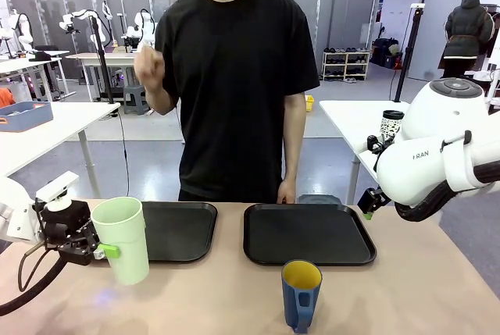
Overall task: Sort and store the cups by type.
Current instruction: Place the picked Reusable plastic cup into the Flat Tray indicated by the person.
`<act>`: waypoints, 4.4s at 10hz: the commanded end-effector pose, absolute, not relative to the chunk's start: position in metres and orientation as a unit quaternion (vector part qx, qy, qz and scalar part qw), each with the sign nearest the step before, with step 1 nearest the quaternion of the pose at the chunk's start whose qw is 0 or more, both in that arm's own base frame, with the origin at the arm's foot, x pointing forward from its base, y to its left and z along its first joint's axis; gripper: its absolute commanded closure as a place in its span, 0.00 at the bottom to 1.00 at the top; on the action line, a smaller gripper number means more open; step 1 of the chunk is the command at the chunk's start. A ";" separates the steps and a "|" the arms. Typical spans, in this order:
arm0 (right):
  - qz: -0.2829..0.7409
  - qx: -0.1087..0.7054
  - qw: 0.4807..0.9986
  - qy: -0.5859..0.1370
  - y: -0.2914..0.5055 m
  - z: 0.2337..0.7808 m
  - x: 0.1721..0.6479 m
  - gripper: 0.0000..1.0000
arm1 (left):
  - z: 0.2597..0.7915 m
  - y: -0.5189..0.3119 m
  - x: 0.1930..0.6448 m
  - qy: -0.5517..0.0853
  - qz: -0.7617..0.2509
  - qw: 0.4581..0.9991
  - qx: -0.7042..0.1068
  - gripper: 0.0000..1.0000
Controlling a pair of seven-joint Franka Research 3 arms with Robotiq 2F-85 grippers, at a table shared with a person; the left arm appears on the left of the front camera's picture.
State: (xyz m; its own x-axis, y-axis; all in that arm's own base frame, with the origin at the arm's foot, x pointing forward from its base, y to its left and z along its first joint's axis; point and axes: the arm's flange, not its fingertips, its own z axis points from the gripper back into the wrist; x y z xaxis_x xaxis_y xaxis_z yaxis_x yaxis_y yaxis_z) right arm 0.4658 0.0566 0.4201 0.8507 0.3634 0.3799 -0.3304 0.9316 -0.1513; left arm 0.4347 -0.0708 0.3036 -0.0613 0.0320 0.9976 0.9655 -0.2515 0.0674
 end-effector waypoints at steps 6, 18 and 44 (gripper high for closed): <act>0.180 -0.039 0.961 -0.205 0.056 0.419 0.466 0.00 | 0.304 -0.071 0.434 -0.454 -0.572 0.407 -0.548 0.39; 0.180 -0.039 0.961 -0.205 0.056 0.419 0.466 0.00 | 0.328 -0.059 0.565 -0.472 -0.584 0.392 -0.532 0.12; 0.180 -0.039 0.961 -0.205 0.056 0.419 0.466 0.00 | 0.233 -0.037 0.656 -0.480 -0.599 0.398 -0.502 0.12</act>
